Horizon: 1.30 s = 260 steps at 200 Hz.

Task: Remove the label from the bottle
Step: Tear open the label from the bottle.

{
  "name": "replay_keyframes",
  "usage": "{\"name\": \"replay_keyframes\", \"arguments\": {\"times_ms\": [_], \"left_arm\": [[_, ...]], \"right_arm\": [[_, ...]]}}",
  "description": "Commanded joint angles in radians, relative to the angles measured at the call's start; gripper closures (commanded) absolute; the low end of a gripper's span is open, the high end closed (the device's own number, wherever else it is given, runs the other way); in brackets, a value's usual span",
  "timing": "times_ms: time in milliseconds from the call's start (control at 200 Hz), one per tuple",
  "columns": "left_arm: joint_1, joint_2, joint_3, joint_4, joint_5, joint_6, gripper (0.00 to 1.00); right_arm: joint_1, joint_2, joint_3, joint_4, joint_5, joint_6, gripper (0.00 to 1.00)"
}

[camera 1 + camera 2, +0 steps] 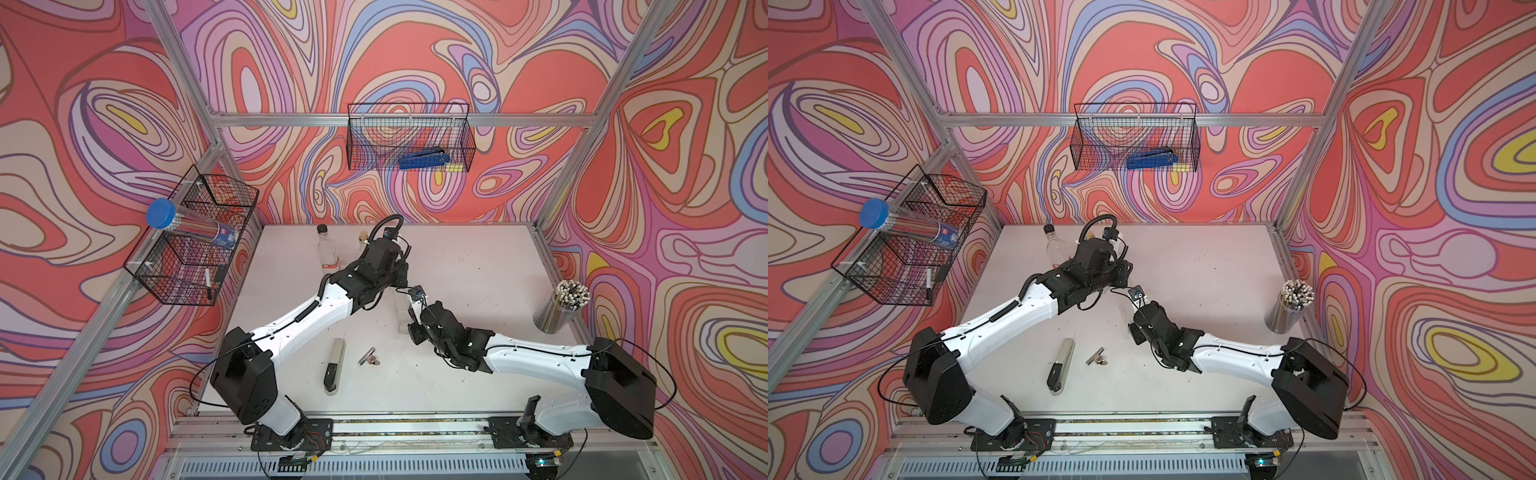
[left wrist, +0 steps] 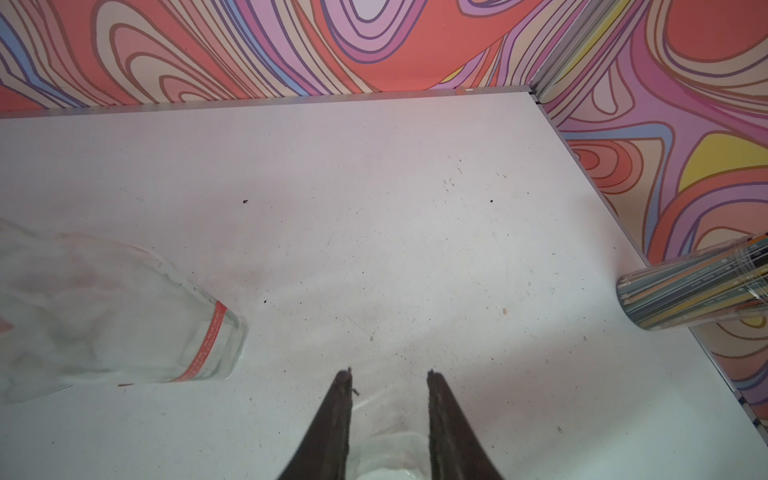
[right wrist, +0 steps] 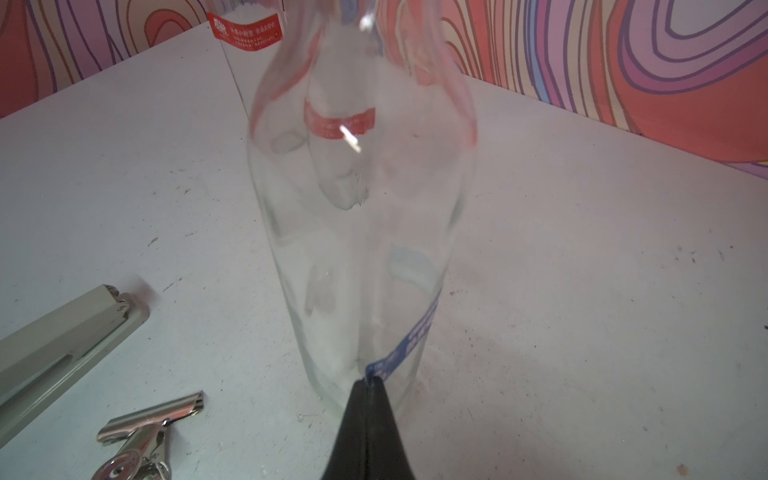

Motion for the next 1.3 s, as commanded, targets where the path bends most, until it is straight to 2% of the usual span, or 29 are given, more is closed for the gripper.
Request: {"name": "replay_keyframes", "arguments": {"times_ms": [0,456,1297], "left_arm": [[-0.005,-0.001,-0.039,-0.093,0.009,0.034,1.00],[-0.005,-0.002,-0.045,-0.088,0.017,0.046,1.00],[-0.005,-0.005,-0.043,-0.082,0.025,0.066,1.00]], "right_arm": [[-0.027,-0.025,-0.023,0.018,0.005,-0.011,1.00],[-0.071,-0.027,-0.041,0.057,-0.076,-0.005,1.00],[-0.097,-0.019,-0.021,0.032,-0.081,-0.022,1.00]]}}
